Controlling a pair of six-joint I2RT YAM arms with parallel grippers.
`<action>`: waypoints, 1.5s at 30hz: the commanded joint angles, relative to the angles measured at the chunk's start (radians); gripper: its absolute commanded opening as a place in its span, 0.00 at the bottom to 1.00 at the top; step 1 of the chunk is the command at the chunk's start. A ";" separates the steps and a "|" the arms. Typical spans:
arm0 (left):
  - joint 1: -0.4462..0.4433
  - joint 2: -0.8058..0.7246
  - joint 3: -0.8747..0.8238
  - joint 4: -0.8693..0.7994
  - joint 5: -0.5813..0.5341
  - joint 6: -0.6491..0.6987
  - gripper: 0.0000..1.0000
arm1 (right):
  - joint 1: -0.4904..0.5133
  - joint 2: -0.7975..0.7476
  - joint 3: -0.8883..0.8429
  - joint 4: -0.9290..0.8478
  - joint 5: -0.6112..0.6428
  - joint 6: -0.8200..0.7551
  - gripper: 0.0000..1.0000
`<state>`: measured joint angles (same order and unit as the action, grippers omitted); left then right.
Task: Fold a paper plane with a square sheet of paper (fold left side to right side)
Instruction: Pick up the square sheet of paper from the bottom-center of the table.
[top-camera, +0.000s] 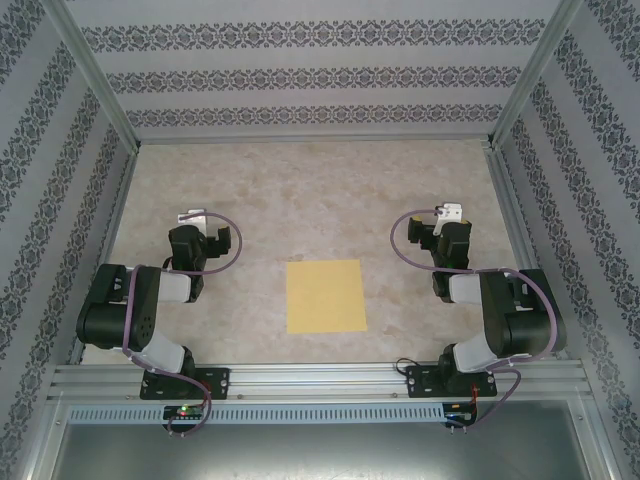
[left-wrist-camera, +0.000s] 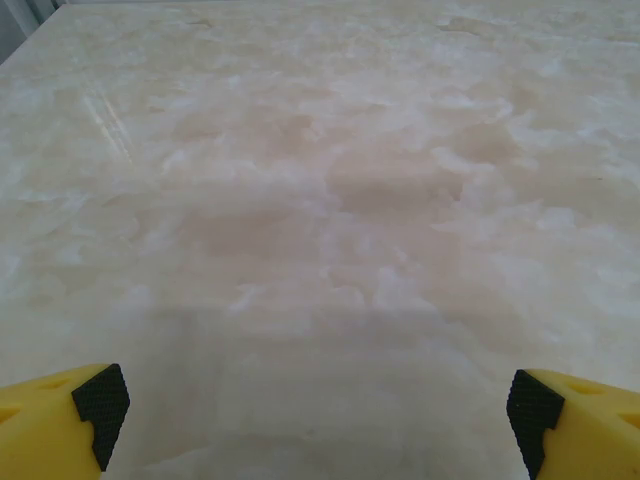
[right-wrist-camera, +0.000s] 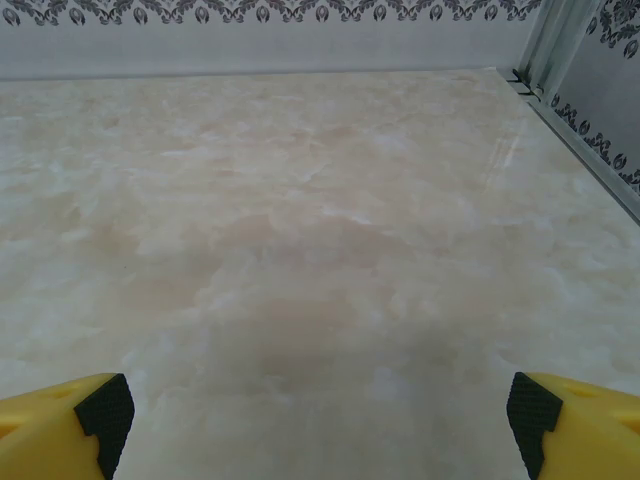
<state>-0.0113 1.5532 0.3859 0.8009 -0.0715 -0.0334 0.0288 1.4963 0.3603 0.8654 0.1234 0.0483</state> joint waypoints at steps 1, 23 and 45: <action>0.001 0.007 0.017 0.049 0.002 0.011 1.00 | 0.007 0.009 0.020 0.030 0.003 -0.008 0.98; 0.001 0.005 0.015 0.050 0.004 0.010 1.00 | -0.004 0.007 0.019 0.030 -0.020 -0.003 0.98; -0.006 -0.159 0.029 -0.122 -0.044 -0.007 1.00 | -0.003 -0.152 0.053 -0.192 0.062 0.035 0.98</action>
<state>-0.0120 1.4963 0.3862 0.7555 -0.0837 -0.0338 0.0288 1.4456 0.3634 0.8005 0.1387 0.0532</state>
